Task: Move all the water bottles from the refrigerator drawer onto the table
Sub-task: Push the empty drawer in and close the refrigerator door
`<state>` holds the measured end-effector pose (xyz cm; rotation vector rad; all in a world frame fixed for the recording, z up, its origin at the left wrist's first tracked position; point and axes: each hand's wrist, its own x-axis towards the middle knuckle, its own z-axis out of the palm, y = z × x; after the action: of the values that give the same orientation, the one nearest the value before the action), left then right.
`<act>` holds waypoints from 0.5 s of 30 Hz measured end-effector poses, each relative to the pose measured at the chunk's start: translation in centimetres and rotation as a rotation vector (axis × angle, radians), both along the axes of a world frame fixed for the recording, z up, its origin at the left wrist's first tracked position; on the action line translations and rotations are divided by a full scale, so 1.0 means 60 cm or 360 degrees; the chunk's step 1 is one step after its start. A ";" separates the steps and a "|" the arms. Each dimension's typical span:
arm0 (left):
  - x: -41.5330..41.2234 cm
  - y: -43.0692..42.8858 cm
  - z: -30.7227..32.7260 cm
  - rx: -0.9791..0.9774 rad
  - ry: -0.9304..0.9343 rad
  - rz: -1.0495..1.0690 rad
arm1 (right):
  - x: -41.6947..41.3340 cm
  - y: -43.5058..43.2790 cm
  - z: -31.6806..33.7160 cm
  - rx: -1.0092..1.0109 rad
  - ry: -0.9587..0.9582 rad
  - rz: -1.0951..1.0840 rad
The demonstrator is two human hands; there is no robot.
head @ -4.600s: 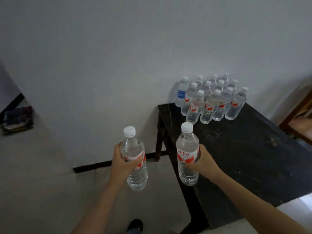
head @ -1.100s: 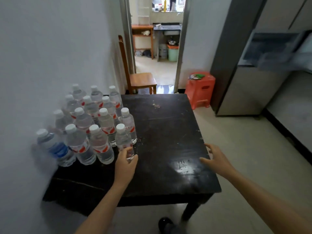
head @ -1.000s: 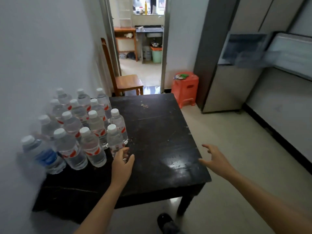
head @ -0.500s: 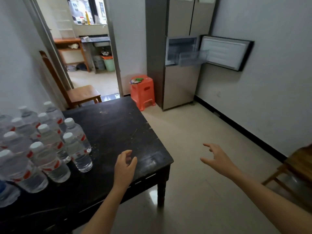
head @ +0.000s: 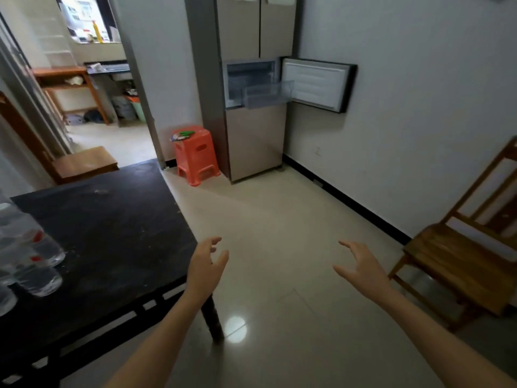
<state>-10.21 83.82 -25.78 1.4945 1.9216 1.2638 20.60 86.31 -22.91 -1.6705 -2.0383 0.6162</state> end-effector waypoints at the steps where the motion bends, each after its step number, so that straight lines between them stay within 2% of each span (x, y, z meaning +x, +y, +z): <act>1: 0.039 0.008 0.000 0.0021 0.0014 -0.0033 | 0.034 0.000 0.002 0.0005 -0.0010 -0.0023; 9: 0.174 0.066 0.017 0.0069 0.0358 -0.0243 | 0.160 0.032 0.004 0.0138 -0.0164 -0.0010; 15: 0.223 0.158 0.018 0.0071 0.0401 -0.0324 | 0.216 0.089 -0.001 0.0160 -0.0225 -0.0060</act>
<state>3.18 93.32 -24.68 1.8969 1.8405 1.0781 33.53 91.63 -23.00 -1.7329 -2.0924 0.3859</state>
